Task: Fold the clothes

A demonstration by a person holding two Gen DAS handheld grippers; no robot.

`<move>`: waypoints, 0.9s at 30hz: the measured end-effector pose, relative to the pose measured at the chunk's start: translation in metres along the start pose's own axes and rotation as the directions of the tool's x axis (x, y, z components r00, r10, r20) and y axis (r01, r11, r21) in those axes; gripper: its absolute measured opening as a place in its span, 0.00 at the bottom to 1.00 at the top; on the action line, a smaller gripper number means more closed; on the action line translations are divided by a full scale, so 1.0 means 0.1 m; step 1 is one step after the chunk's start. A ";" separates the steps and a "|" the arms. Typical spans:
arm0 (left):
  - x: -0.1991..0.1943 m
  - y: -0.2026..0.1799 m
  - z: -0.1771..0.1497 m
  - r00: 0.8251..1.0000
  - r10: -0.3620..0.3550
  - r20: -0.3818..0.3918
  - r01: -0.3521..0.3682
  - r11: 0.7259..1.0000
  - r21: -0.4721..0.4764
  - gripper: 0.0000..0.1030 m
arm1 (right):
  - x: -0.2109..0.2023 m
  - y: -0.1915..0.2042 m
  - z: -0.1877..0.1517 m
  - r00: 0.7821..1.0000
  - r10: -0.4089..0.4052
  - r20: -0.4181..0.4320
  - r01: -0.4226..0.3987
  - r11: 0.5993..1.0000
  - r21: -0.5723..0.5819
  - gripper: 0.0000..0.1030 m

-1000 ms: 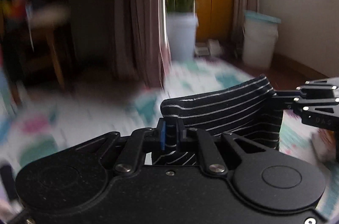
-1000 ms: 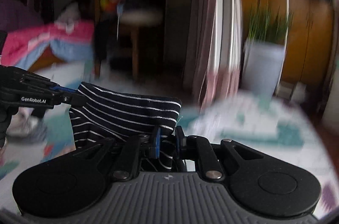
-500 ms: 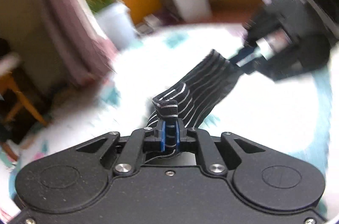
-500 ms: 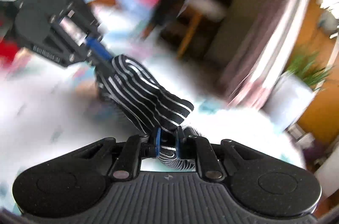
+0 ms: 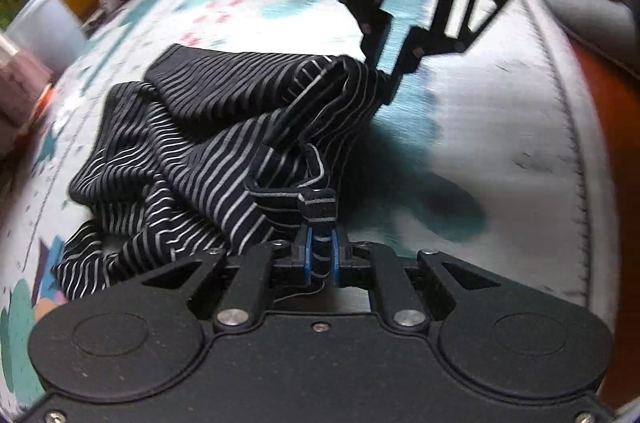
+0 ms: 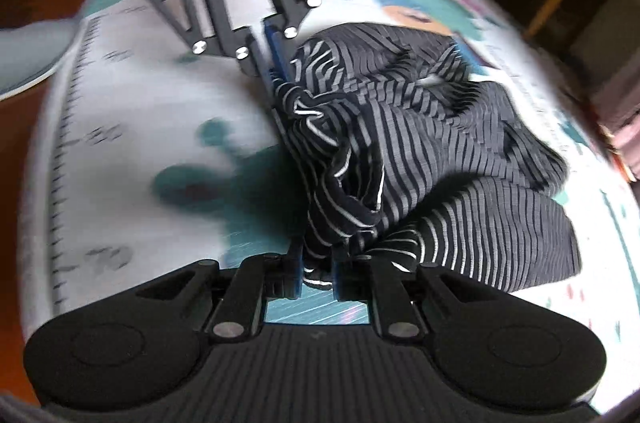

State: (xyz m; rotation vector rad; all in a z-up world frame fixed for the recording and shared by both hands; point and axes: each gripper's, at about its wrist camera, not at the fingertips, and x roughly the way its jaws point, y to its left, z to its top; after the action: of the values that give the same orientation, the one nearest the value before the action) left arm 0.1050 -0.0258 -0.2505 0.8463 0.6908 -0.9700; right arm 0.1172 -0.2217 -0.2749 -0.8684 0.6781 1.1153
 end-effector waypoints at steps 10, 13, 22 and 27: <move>-0.07 -0.55 -0.10 0.991 -0.135 -0.023 0.135 0.991 0.011 0.07 | -0.43 0.22 -0.12 0.980 0.189 -0.068 -0.191 0.981 -0.024 0.16; -0.11 -0.61 -0.08 0.982 -0.183 -0.032 0.184 0.982 0.032 0.27 | -0.50 0.17 -0.09 0.972 0.216 -0.096 -0.219 0.975 -0.024 0.33; -0.35 -0.08 -0.15 0.976 -0.215 0.047 0.219 0.941 -0.256 0.41 | -0.88 -0.36 0.05 0.907 0.403 -0.125 -0.385 0.911 0.145 0.57; -0.26 0.10 -0.14 0.981 -0.162 0.104 0.191 0.876 -0.443 0.38 | -0.91 -0.57 0.20 0.965 0.260 0.034 -0.259 0.928 0.268 0.55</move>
State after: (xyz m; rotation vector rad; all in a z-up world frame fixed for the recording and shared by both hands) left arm 0.1015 0.0003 -0.2335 0.3423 0.9068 -0.9415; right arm 0.1444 -0.2586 -0.1755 -0.5552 0.9440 1.2214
